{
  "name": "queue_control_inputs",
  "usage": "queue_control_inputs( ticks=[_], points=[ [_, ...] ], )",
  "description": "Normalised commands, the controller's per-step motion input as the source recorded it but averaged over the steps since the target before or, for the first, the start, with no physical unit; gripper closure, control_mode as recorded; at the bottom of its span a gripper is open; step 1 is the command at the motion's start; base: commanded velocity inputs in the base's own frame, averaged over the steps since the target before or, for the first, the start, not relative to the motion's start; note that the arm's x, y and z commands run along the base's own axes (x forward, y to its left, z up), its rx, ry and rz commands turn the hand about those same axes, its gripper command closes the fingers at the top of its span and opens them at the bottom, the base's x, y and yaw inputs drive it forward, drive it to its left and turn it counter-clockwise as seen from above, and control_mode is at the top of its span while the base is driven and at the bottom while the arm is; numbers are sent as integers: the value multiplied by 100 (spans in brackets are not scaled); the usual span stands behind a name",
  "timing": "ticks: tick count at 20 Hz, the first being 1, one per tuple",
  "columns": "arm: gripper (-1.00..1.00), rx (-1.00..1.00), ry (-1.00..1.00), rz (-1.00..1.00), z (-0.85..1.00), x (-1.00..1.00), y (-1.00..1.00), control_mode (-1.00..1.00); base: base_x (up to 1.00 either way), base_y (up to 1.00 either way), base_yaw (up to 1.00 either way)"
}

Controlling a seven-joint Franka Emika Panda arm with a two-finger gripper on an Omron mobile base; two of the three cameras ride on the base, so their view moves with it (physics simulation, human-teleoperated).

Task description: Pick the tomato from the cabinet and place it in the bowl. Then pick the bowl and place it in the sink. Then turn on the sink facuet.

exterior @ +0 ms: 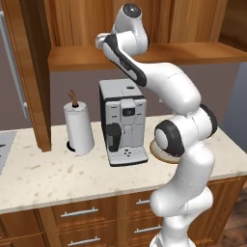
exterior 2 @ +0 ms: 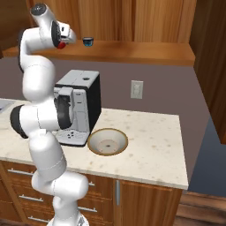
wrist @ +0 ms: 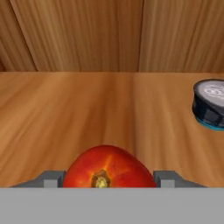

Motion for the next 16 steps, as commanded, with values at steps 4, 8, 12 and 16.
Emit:
queue_control_inputs(
  ticks=[4,8,12,16],
  points=[
    [100,0,-4,1,-37,-75,0,-100,0,0,0],
    [100,-1,-17,7,-46,-100,0,-100,0,0,0],
    [100,0,-13,10,-9,-100,-23,-100,0,0,0],
    [100,1,-1,4,-1,-100,-54,-100,0,0,0]
  ],
)
